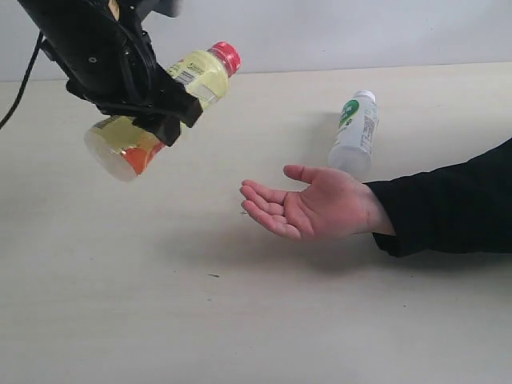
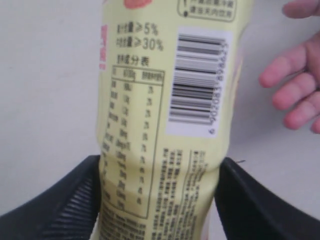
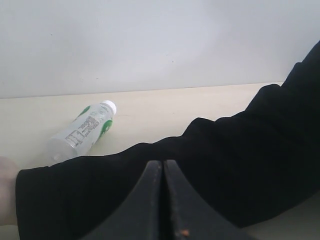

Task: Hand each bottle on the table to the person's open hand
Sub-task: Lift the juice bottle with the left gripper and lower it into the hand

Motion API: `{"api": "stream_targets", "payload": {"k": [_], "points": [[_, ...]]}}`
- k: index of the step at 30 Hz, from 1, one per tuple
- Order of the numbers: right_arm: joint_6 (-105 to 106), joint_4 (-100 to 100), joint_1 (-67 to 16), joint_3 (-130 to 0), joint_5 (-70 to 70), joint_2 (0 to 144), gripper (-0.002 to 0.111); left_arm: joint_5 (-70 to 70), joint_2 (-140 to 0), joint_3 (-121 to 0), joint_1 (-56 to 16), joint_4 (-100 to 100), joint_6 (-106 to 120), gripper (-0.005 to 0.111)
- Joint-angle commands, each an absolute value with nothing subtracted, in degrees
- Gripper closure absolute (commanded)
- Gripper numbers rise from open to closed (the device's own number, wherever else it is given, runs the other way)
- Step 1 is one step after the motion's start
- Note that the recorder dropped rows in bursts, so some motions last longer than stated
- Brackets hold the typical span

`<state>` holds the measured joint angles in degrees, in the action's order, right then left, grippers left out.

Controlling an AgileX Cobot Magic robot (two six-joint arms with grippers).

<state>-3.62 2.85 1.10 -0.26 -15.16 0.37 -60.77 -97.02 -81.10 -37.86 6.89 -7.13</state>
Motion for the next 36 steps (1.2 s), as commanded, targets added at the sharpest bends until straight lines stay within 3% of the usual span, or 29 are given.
{"api": "stream_targets", "payload": {"k": [1,14,26,36], "points": [[-3.71,2.95,1.37,0.00,-14.82,0.00,0.108,-61.09,-96.04,-81.43,-43.03,7.83,-21.52,0.107],[-3.71,2.95,1.37,0.00,-14.72,0.00,0.108,-60.18,-96.24,-81.43,-51.55,10.32,-46.31,0.107],[-3.71,2.95,1.37,0.00,-14.72,0.00,0.108,-48.38,-102.20,-82.40,-51.53,1.07,-50.08,0.107],[-3.71,2.95,1.37,0.00,-14.72,0.00,0.108,-47.49,-111.66,-89.85,-51.88,-2.31,-48.25,0.107]]}}
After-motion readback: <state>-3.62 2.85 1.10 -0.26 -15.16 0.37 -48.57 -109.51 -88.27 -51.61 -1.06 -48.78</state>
